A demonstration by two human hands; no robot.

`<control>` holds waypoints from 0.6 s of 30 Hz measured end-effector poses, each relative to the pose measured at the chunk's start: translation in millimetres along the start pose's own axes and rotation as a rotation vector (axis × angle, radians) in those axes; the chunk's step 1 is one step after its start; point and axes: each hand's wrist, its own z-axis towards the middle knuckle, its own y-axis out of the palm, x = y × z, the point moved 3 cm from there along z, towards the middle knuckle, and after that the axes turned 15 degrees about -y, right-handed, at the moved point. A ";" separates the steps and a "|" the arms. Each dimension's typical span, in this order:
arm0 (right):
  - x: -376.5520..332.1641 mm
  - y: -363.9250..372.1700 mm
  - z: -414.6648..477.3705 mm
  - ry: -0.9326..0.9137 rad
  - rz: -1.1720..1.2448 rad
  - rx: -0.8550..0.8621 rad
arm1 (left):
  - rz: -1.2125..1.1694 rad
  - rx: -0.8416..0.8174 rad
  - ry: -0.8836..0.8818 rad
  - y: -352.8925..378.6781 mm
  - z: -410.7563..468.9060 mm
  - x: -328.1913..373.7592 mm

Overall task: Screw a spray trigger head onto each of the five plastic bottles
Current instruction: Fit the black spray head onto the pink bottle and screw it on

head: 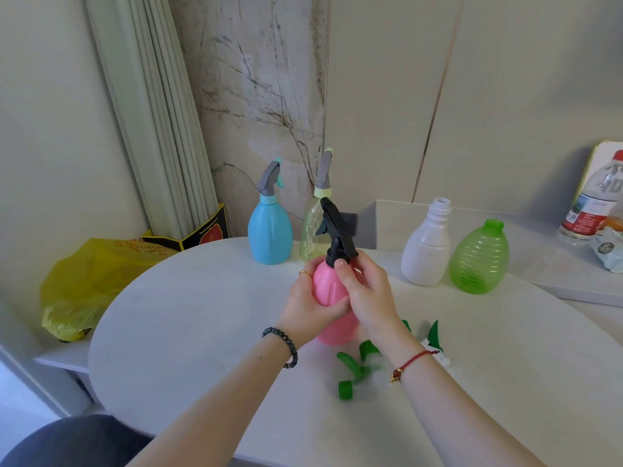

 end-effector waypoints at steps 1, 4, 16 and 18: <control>-0.1 -0.5 0.6 0.000 -0.025 0.028 | -0.002 0.000 -0.003 0.4 -0.5 0.5; -1.2 -1.3 1.5 0.016 -0.047 0.067 | 0.011 0.001 -0.017 0.2 -0.6 1.7; -4.2 -6.5 10.3 0.083 -0.065 -0.082 | 0.019 0.000 -0.002 1.3 -0.5 1.7; -3.0 -6.5 7.4 0.091 -0.030 -0.076 | 0.011 0.006 -0.018 0.6 0.0 -2.3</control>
